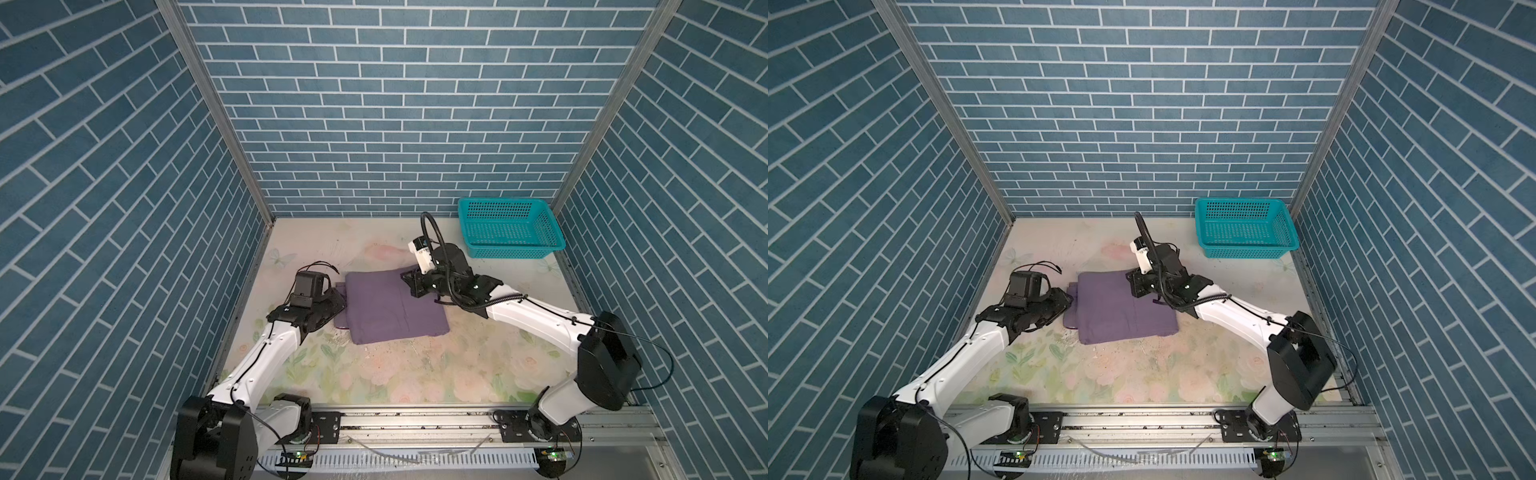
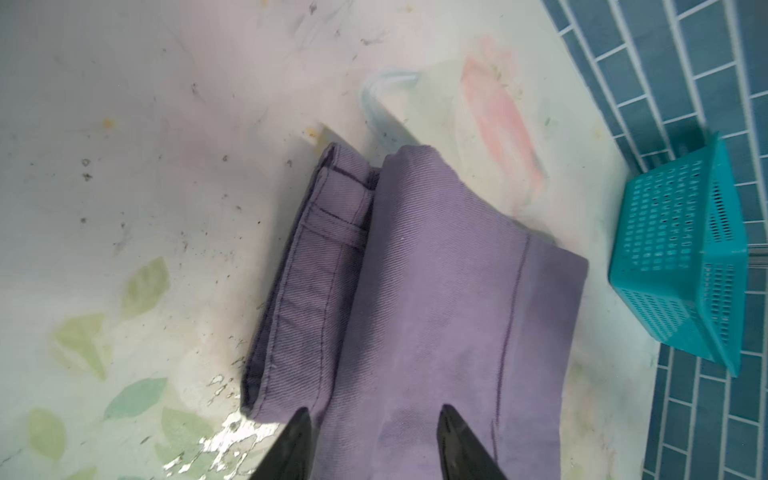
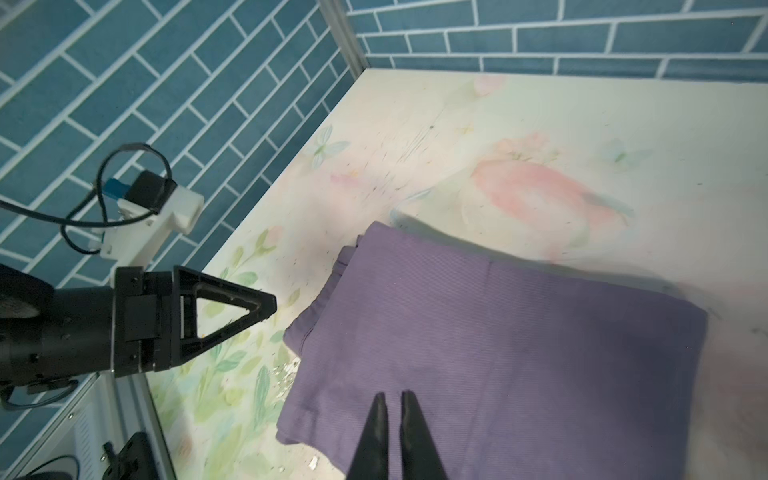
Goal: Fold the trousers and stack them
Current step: 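Release the bundle with the right gripper and draw it back toward the basket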
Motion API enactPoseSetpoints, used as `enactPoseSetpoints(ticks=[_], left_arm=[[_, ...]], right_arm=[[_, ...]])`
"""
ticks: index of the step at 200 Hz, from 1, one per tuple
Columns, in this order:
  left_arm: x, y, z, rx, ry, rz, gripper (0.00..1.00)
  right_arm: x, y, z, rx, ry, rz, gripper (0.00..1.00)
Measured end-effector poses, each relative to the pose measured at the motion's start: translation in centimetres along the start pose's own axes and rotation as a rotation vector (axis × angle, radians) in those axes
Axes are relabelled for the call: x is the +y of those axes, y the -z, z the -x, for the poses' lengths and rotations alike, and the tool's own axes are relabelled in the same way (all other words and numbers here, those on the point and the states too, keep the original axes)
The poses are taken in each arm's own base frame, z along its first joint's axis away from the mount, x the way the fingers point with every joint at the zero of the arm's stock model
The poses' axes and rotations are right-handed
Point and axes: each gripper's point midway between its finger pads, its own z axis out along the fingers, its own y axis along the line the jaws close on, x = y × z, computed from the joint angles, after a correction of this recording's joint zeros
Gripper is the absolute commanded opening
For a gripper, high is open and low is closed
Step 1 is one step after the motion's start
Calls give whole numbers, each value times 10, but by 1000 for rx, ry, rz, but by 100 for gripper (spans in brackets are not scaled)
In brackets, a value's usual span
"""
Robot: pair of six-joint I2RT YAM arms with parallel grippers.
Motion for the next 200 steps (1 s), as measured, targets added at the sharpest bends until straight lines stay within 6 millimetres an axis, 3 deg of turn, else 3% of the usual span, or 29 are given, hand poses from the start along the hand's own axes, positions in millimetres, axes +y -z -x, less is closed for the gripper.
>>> enactPoseSetpoints(ticks=[22,37,65,84,120,150,200], left_arm=[[6,-15,-4,37,0,37,51],[7,-23,-5,47,-1,43,59],[3,-42,-12,76,-2,38,59],[2,-56,-19,102,-11,52,52],[-7,-68,-18,117,-19,51,18],[-23,-55,-7,110,-29,48,0],[-74,12,33,13,-97,-10,0]], right_arm=[[-16,11,-12,-12,-26,-38,13],[-24,15,-17,-15,-42,-57,13],[-29,20,-15,-26,-47,-72,13],[-33,23,-12,-37,-50,-87,13],[-39,25,-18,-31,-54,-108,13],[-46,25,-26,-5,-62,-133,13],[-52,23,-29,7,-76,-149,13]])
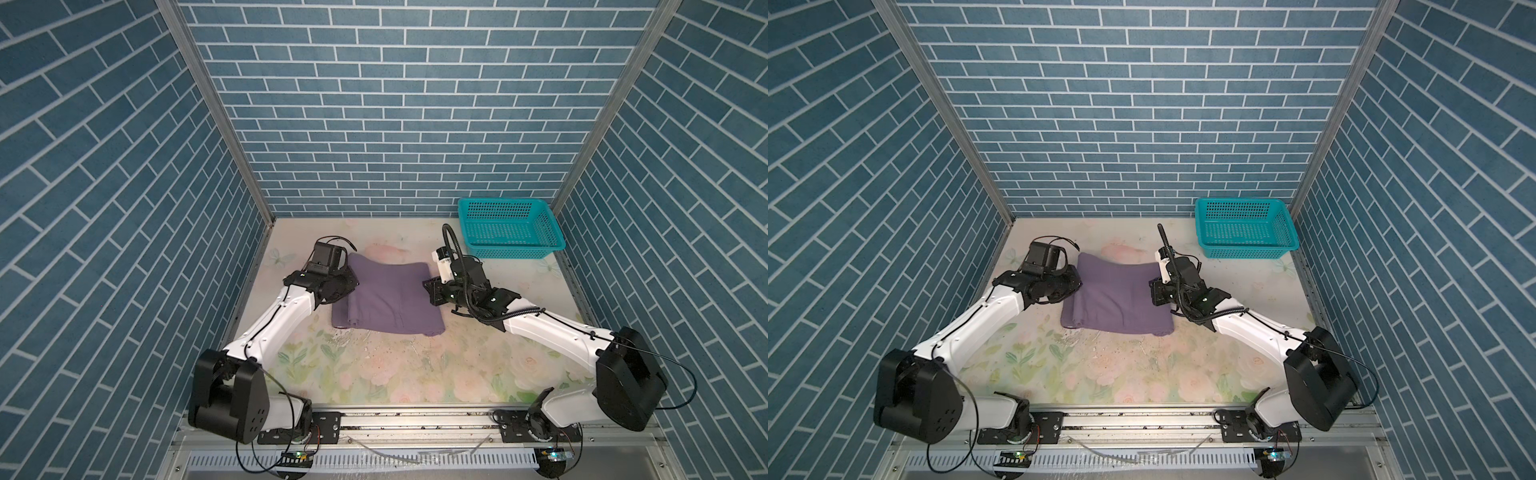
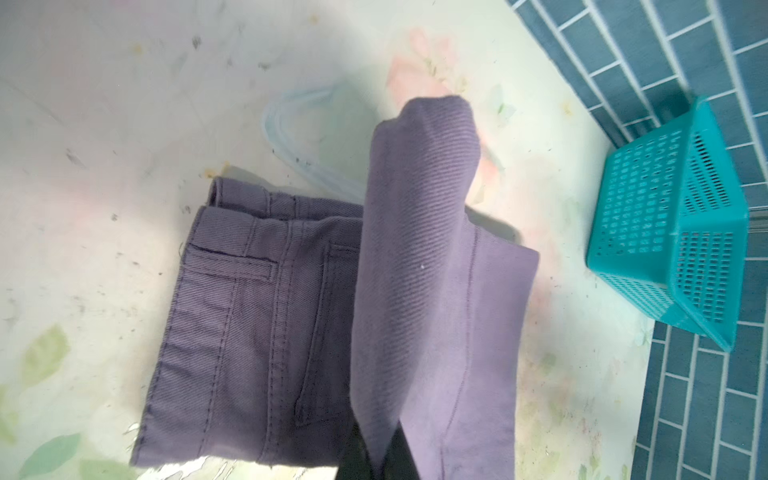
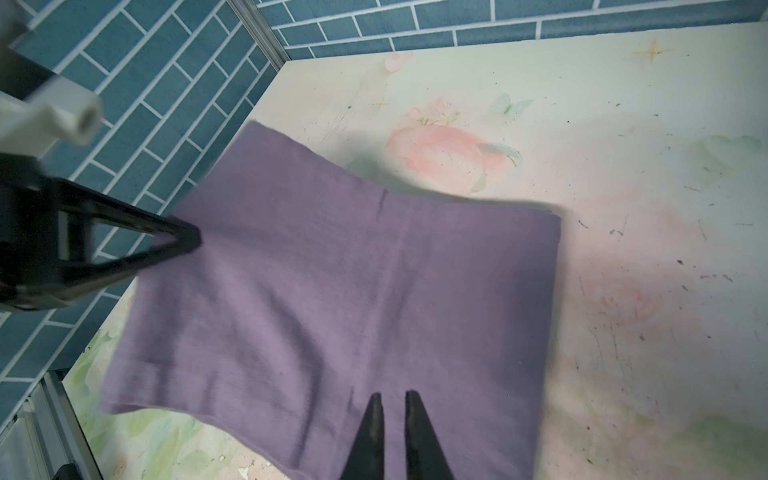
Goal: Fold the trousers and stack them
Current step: 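Release the bundle with the right gripper and draw it back toward the basket, then grasp the bundle edge with the left gripper and lift it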
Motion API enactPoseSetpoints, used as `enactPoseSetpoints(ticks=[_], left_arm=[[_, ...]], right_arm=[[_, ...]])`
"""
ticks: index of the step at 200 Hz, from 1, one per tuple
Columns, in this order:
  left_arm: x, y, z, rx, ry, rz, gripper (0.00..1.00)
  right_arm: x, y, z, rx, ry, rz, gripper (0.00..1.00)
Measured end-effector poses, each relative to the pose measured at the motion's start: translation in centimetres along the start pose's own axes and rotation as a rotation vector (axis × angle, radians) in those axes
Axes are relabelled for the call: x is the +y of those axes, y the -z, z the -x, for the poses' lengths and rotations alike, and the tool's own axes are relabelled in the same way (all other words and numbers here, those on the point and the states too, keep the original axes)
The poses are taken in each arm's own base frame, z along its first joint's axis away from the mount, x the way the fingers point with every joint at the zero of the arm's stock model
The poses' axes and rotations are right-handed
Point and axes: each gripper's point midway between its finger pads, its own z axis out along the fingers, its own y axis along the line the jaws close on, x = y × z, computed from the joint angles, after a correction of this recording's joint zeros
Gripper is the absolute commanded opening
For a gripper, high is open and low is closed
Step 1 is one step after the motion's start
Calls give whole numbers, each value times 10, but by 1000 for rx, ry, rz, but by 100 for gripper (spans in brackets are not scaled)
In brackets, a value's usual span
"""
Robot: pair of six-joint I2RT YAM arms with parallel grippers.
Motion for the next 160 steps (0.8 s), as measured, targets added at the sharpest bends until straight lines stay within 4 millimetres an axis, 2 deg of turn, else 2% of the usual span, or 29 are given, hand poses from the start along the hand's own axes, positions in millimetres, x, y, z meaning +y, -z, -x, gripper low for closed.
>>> enactPoseSetpoints(ticks=[23,30,35,47,52,59,81,99,118,127,138,160], left_arm=[[7,24,9,-49,-27,56,0],[13,26,10,-53,-30,81,5],[19,26,11,-52,-28,100,18],[36,18,14,-36,-12,152,64],[46,12,16,-24,0,177,75],[59,2,17,-2,22,212,82],[102,-33,11,98,85,329,82],[117,-43,2,153,97,378,82],[113,-37,4,139,96,366,75],[107,-32,6,122,92,348,67],[97,-25,9,95,93,319,56],[70,-16,1,69,39,251,44]], right_arm=[[-4,-5,-7,24,-3,-11,13],[-6,-6,-9,33,-5,-16,13],[-7,-7,-11,39,-6,-19,13],[-9,-8,-14,51,-8,-26,13],[-10,-7,-15,55,-9,-28,14],[-11,-7,-16,59,-9,-31,14],[-13,-7,-17,67,-11,-38,15],[-14,-7,-20,76,-13,-44,16],[-14,-7,-20,80,-13,-43,15],[-13,-7,-21,83,-14,-37,13],[-11,-7,-22,91,-12,-22,9],[-8,-17,-34,138,-19,14,3]])
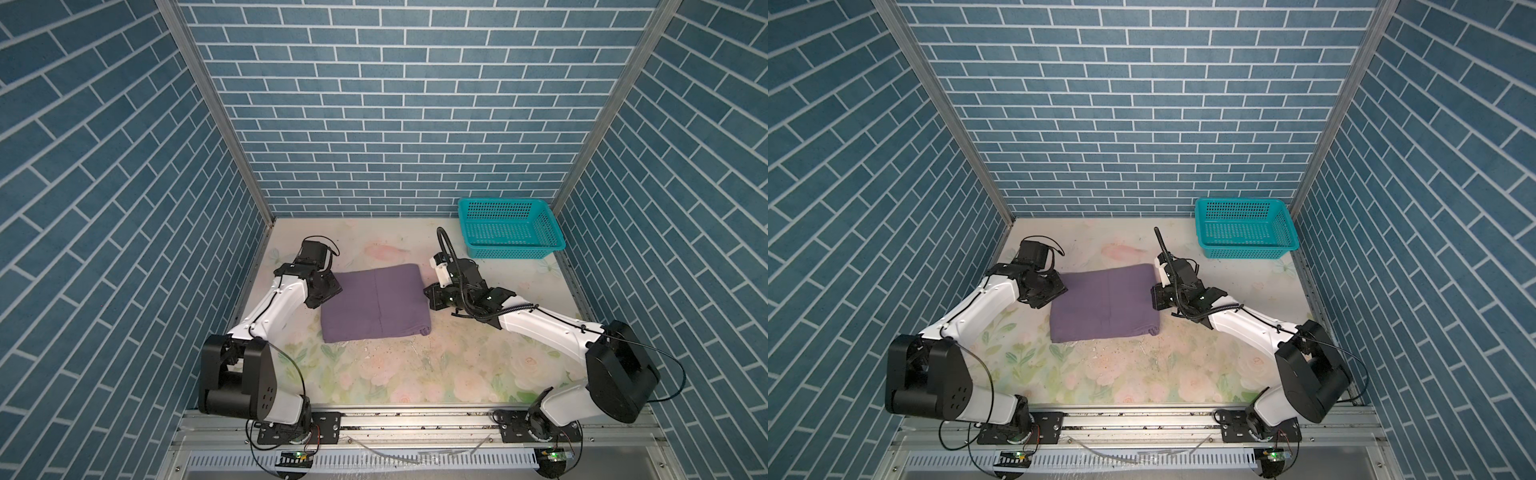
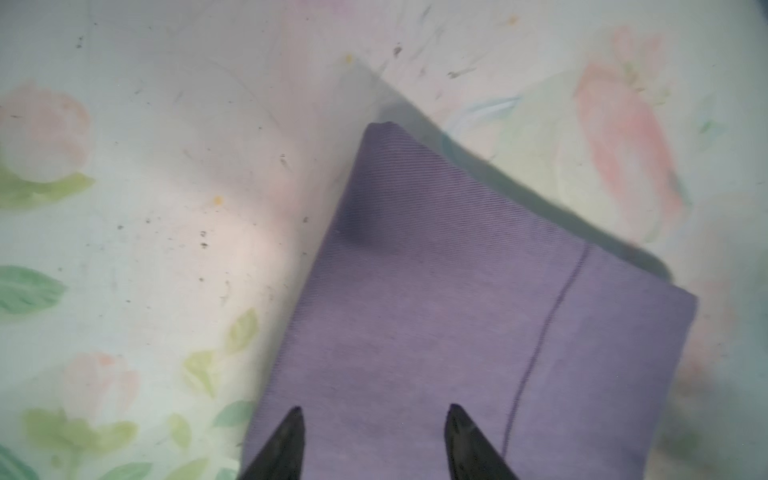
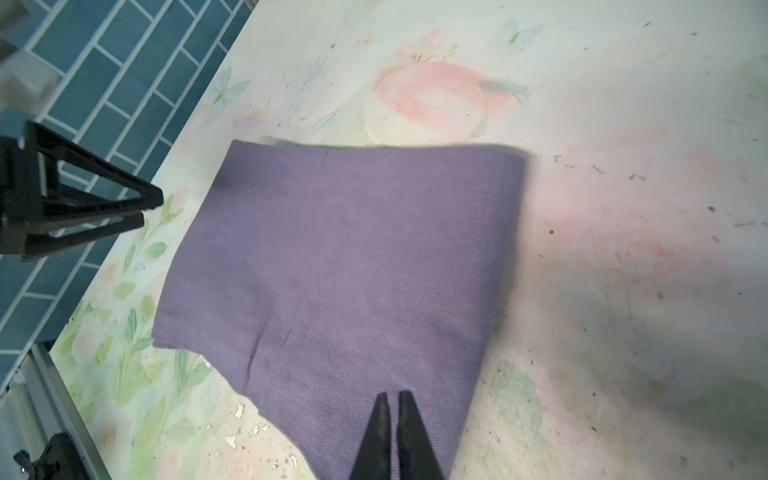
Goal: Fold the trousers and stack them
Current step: 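Grasp the bundle edge with the left gripper and lift it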
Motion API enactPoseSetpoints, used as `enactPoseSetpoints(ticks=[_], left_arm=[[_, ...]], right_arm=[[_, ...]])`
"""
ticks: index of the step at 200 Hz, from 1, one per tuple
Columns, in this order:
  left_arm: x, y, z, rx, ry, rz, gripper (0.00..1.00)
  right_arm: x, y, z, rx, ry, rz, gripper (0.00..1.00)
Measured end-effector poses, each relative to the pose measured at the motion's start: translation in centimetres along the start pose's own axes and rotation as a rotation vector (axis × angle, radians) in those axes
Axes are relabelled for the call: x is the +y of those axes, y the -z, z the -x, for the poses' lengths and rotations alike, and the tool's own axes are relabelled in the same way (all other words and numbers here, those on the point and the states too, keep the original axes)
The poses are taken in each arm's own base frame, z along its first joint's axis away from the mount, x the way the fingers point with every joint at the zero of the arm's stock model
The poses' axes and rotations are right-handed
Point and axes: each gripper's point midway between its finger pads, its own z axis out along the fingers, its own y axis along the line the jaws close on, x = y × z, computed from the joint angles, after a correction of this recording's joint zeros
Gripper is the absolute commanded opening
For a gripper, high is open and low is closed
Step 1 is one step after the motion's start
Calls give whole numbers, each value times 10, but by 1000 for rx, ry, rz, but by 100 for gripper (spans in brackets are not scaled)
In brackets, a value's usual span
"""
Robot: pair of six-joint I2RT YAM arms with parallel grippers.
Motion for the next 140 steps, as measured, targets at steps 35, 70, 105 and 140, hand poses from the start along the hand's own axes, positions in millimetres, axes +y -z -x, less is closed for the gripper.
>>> enactPoseSetpoints(ticks=[35,70,105,140], left_arm=[[-32,-2,-50,45,-101,-83,43],[-18,-28,-93,111,-126,-67,43],[-3,-48,-106,131,-113,-41,50],[-5,-65,-102,146,-125,-18,50]], right_arm=[[-13,-39,-43,152,-79,1,0],[-27,-74,-78,281,-190,-37,0],[-18,-98,-62,290,-266,-5,0],[2,-126,-44,290,-272,23,0]])
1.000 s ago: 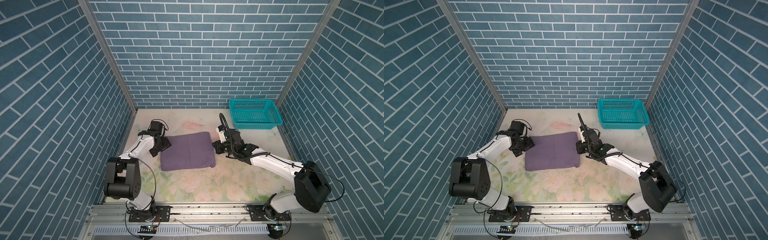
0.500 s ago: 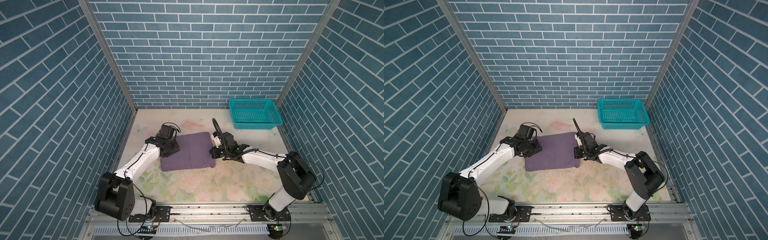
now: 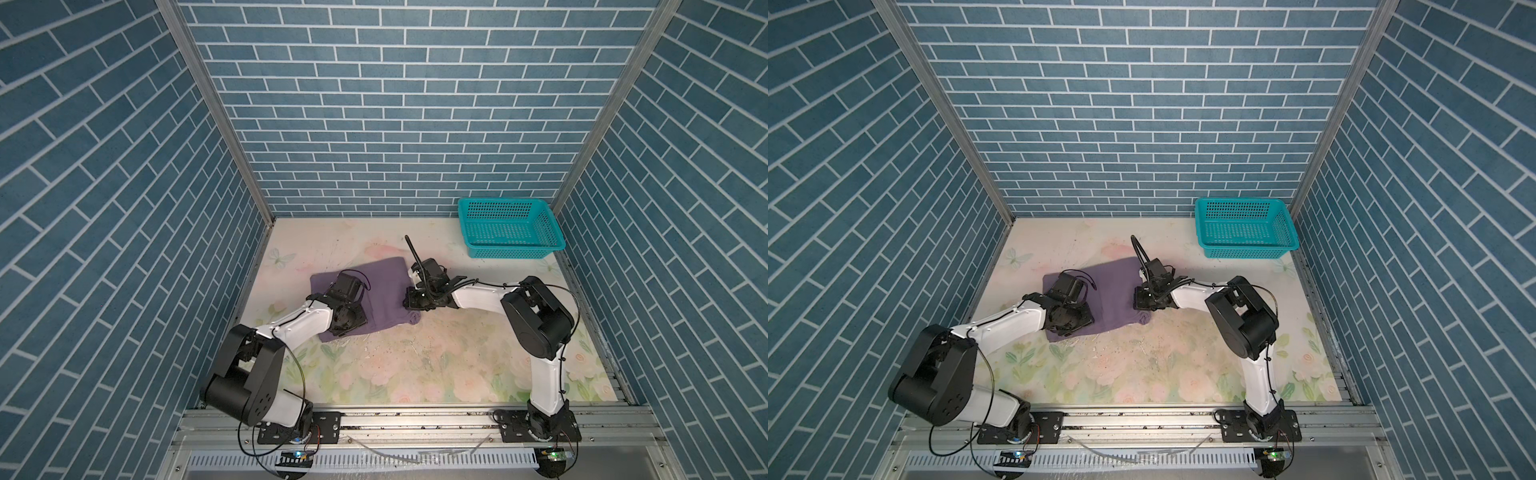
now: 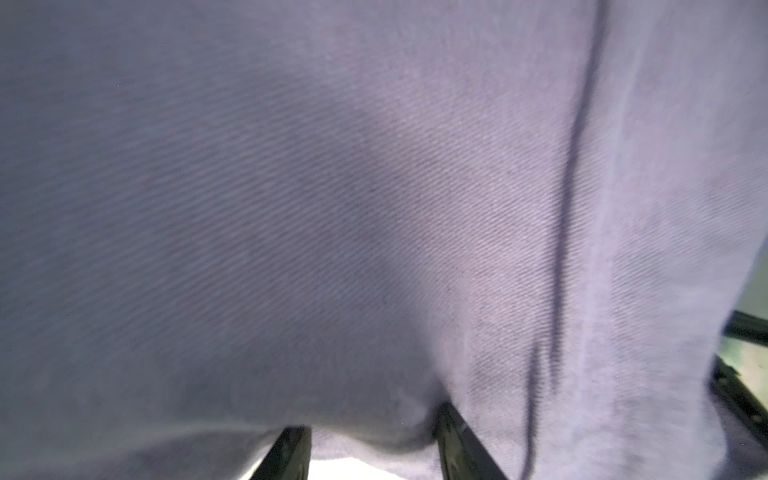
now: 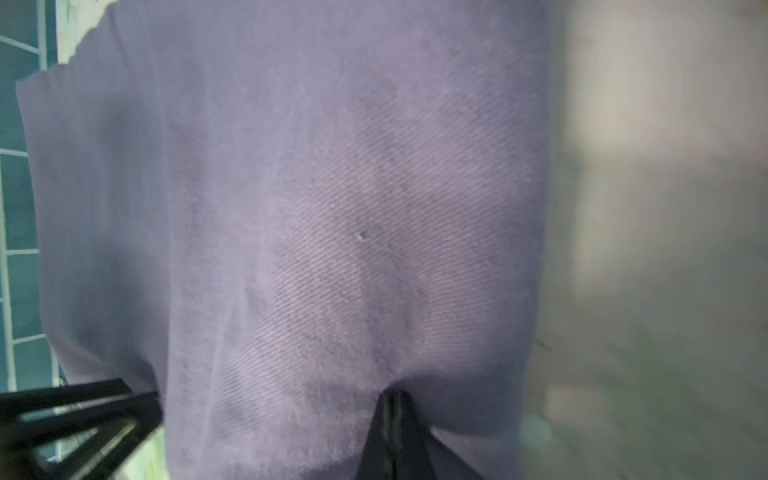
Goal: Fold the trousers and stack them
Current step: 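Grasp the bundle edge with the left gripper and lift it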
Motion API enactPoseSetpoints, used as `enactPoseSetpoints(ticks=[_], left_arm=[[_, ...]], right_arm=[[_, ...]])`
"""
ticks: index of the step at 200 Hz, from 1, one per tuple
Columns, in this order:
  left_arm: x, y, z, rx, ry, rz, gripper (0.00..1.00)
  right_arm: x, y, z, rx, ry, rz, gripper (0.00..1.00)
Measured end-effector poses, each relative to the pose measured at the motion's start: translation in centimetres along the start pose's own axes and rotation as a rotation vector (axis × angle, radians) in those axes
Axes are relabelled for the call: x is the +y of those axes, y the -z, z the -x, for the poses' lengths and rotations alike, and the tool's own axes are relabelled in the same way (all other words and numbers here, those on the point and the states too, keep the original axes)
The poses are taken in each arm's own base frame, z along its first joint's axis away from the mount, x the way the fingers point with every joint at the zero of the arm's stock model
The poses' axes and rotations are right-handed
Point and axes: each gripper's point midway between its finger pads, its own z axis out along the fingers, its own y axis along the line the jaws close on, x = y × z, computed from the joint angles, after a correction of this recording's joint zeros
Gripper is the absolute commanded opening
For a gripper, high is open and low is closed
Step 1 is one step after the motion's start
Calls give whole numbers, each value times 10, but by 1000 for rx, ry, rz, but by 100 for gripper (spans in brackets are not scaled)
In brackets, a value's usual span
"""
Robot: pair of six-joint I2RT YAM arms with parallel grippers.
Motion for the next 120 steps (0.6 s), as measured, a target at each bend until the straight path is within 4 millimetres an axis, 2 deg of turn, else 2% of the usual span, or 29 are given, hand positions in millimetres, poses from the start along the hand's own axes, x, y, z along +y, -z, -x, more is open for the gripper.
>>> enactPoseSetpoints(ticks=[26,40,58,74,89,102,120], left_arm=[[-1,2,19,-3,5,3,52],[-1,11,35,-35,5,7,57],[-8,26,54,-91,0,-5,59],[-17,39,64,-130,-5,-30,59],[-24,42,64,-141,-17,-41,59],[-31,38,58,-127,-35,-41,59],[-39,20,48,-83,-59,-27,60]], right_arm=[[26,-20,9,8,14,25,0],[37,-26,9,18,23,41,0],[46,-28,6,31,31,54,0],[46,-26,3,40,36,49,0],[43,-20,2,41,42,41,0],[34,-8,1,34,43,28,0],[10,18,5,4,12,-5,0]])
